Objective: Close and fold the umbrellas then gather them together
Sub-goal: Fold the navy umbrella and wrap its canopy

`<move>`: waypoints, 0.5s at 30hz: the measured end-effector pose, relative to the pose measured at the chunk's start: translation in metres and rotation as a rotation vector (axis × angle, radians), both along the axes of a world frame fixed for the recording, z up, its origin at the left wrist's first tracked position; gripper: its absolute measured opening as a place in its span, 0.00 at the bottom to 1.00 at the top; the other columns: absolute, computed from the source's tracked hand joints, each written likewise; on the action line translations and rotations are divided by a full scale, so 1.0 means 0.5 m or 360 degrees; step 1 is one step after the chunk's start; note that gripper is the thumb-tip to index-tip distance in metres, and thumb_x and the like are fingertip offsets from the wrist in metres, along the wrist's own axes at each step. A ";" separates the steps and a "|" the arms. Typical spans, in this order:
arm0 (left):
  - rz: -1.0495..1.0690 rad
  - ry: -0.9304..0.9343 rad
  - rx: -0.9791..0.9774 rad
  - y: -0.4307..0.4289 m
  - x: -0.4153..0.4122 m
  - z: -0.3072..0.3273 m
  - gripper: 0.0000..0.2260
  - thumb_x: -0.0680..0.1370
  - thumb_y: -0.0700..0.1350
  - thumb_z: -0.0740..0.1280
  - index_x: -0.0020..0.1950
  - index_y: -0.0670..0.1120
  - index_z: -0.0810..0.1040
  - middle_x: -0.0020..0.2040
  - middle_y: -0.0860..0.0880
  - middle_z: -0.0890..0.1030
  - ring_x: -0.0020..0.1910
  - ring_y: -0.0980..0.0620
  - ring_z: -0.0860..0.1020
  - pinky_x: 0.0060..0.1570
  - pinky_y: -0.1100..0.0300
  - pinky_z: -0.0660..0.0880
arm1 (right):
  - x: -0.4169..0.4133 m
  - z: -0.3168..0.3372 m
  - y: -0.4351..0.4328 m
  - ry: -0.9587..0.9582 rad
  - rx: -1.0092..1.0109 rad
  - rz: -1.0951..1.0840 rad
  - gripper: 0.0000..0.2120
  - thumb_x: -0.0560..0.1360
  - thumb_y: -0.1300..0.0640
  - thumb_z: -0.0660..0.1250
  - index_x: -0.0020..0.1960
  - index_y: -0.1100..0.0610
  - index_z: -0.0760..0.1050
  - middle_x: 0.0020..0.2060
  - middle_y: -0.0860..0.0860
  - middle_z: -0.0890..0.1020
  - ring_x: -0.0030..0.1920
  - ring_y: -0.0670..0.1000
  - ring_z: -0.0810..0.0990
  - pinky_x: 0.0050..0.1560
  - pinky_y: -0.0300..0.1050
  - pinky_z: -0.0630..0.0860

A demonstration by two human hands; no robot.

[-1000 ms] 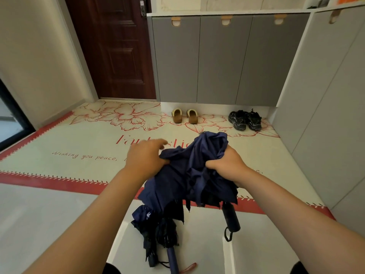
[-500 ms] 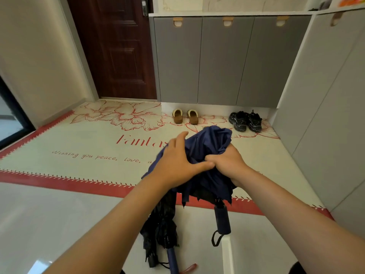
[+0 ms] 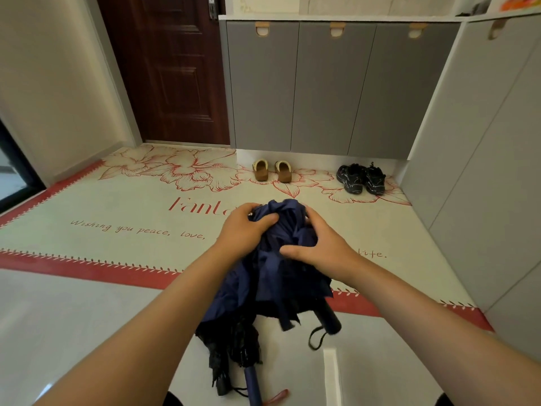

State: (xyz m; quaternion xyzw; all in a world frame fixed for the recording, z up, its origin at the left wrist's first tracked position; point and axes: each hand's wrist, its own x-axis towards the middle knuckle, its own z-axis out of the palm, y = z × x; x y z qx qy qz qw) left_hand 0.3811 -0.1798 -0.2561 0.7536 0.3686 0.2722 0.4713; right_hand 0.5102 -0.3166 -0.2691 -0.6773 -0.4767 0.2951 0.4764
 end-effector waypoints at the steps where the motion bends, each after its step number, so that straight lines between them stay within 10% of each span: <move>1: 0.0057 -0.0056 -0.0074 0.008 -0.004 0.001 0.16 0.77 0.50 0.71 0.62 0.46 0.78 0.56 0.50 0.81 0.54 0.50 0.80 0.57 0.50 0.78 | 0.005 0.002 -0.003 -0.0033 -0.0034 0.0027 0.50 0.65 0.44 0.80 0.79 0.39 0.55 0.71 0.39 0.68 0.68 0.40 0.72 0.66 0.41 0.74; 6: 0.0219 -0.0345 -0.0501 0.040 -0.028 0.011 0.17 0.80 0.47 0.68 0.67 0.43 0.75 0.58 0.45 0.81 0.54 0.46 0.81 0.56 0.48 0.79 | 0.004 -0.010 -0.032 -0.0581 -0.0328 0.0342 0.63 0.59 0.45 0.81 0.79 0.33 0.39 0.76 0.37 0.55 0.73 0.46 0.67 0.69 0.50 0.72; 15: 0.0105 -0.0294 -0.0628 0.040 -0.052 0.021 0.25 0.79 0.52 0.68 0.74 0.47 0.66 0.64 0.48 0.76 0.57 0.46 0.79 0.58 0.46 0.78 | -0.025 -0.051 -0.005 -0.0921 -0.0068 -0.0031 0.51 0.71 0.46 0.73 0.77 0.30 0.38 0.69 0.45 0.73 0.56 0.56 0.81 0.51 0.57 0.80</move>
